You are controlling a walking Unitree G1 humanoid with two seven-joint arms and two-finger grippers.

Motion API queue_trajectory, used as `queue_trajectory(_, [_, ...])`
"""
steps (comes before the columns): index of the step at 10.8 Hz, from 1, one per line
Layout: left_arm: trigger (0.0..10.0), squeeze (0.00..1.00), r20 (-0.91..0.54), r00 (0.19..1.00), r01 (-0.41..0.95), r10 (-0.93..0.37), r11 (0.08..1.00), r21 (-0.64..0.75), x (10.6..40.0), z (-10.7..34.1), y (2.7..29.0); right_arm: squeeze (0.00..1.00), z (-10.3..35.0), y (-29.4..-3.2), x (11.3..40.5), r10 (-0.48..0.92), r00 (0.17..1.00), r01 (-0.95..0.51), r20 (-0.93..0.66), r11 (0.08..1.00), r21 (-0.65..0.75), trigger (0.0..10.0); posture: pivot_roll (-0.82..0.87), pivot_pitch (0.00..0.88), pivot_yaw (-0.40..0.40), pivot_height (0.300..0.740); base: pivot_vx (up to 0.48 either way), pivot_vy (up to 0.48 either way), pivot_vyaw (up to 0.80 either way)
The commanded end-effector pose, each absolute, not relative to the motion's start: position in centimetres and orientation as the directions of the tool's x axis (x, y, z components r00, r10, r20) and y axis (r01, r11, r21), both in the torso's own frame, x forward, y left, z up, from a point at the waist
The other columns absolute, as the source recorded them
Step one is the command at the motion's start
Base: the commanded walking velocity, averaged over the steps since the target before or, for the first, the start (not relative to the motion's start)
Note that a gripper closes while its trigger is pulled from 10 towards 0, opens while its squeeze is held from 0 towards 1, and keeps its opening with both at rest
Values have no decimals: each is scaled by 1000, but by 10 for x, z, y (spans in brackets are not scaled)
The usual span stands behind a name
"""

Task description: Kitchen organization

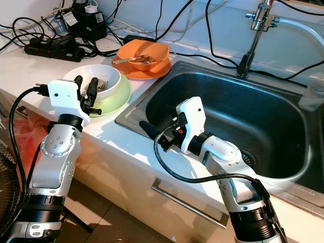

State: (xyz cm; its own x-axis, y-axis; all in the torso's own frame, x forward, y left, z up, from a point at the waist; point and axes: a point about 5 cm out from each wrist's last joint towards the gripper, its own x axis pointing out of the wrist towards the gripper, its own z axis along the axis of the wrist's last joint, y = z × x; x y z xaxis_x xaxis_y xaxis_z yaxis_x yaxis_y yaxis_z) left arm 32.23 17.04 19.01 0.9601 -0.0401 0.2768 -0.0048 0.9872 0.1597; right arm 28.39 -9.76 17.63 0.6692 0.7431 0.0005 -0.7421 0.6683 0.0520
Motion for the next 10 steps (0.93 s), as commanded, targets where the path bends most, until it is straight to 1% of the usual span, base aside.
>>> queue_trajectory(1, [10000, 1000, 280, 959, -6, -45, 984, 177, 322, 189, 169, 1000, 178, -99, 285, 734, 679, -734, 1, 678, 36, 10000, 0, 0, 11, 740, 0, 0, 0])
queue_trajectory(2, [10000, 1000, 279, 959, -9, -42, 984, 180, 322, 189, 170, 1000, 178, -99, 285, 735, 678, -734, 2, 678, 35, 10000, 0, 0, 10, 740, 0, 0, 0])
queue_trajectory(3, [10000, 373, 261, 965, -28, -26, 979, 200, 323, 186, 172, 1000, 178, -99, 285, 735, 678, -735, 3, 677, 35, 10000, 0, 0, 10, 740, 0, 0, 0])
queue_trajectory(4, [10000, 0, 253, 967, -34, -19, 979, 202, 325, 184, 173, 1000, 178, -99, 285, 736, 678, -735, 2, 677, 35, 10000, -1, 0, 8, 740, 0, 0, 0])
queue_trajectory(7, [10000, 0, 217, 976, -32, -10, 981, 190, 332, 175, 176, 1000, 179, -100, 283, 731, 682, -731, 1, 681, 34, 10000, -17, 0, 11, 740, 0, 0, 0])
queue_trajectory(8, [7255, 0, 215, 977, -32, -9, 982, 187, 333, 175, 177, 1000, 179, -100, 283, 730, 683, -730, 0, 683, 33, 10000, -17, 0, 12, 740, 0, 0, 0])
queue_trajectory(9, [667, 0, 224, 975, -25, -16, 983, 180, 335, 177, 178, 1000, 179, -100, 283, 729, 685, -728, 1, 684, 34, 10000, -16, 0, 14, 740, 0, 0, 0])
queue_trajectory(10, [0, 0, 228, 973, -24, -17, 984, 178, 335, 178, 178, 1000, 179, -100, 283, 728, 685, -728, 2, 685, 35, 10000, -14, 0, 15, 740, 0, 0, 0])
